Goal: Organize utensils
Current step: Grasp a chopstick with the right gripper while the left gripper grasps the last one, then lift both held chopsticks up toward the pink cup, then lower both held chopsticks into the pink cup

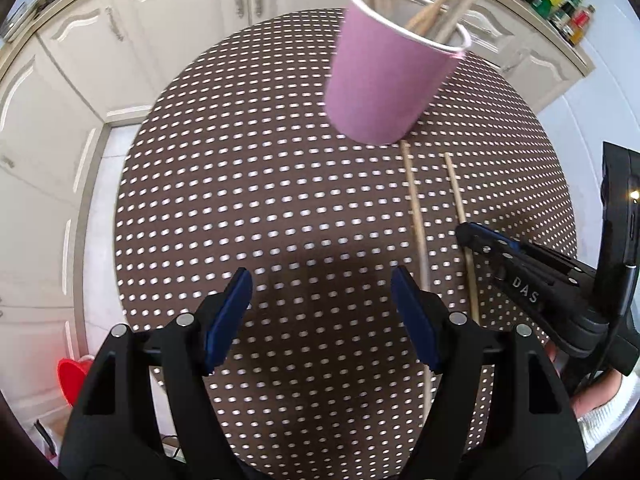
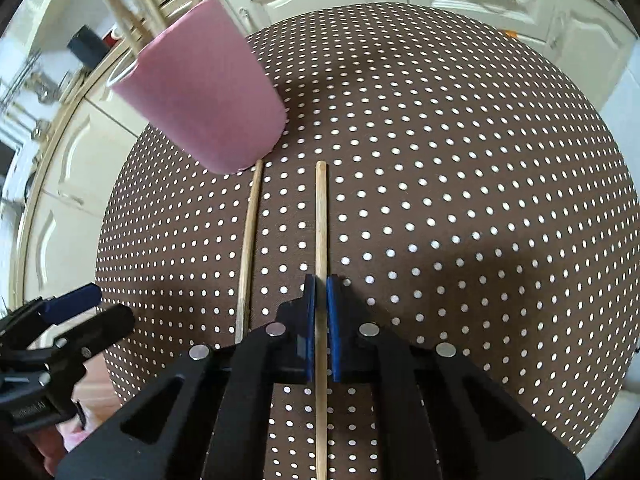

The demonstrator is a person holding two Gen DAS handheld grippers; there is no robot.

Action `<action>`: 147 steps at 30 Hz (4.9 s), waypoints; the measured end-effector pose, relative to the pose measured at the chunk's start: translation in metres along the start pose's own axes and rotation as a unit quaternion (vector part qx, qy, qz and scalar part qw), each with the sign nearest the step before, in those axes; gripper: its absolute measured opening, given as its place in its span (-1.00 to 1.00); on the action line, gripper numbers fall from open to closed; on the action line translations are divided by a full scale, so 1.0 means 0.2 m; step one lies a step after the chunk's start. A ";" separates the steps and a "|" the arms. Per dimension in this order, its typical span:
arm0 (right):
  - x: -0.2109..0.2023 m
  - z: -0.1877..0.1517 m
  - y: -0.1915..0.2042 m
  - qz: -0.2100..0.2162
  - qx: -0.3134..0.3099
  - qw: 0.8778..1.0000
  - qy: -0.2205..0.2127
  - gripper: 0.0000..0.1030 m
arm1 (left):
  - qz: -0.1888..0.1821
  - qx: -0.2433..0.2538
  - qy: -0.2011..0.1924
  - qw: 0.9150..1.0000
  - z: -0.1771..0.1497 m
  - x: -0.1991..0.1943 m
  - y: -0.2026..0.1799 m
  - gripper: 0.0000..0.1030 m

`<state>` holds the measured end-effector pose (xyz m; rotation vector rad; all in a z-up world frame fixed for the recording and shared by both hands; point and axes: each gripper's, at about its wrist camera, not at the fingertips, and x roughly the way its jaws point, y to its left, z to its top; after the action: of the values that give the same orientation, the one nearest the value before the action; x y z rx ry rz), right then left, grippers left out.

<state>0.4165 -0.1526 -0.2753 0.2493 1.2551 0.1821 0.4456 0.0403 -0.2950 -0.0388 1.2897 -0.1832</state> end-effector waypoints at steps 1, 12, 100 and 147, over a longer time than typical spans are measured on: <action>0.00 0.00 -0.02 0.001 0.005 1.000 0.000 -0.90 | -0.001 0.004 0.002 1.000 0.01 0.01 -0.02 0.38; -0.13 -0.02 -0.40 0.020 0.078 0.997 -0.012 -0.90 | -0.003 0.056 0.033 0.998 0.10 0.15 -0.27 0.38; -1.01 0.45 0.13 0.111 -0.004 0.947 -0.300 -0.90 | 0.005 0.037 -0.233 0.972 0.32 -0.87 -0.21 -0.89; -0.60 0.69 0.22 0.064 -0.009 0.923 -0.380 -0.90 | -0.032 0.000 -0.175 0.984 0.70 -0.57 -0.05 -0.89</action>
<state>0.5118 -0.1542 -0.1130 0.3450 0.4630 0.1843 0.5488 0.0377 -0.1451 -0.1068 0.9388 -0.2208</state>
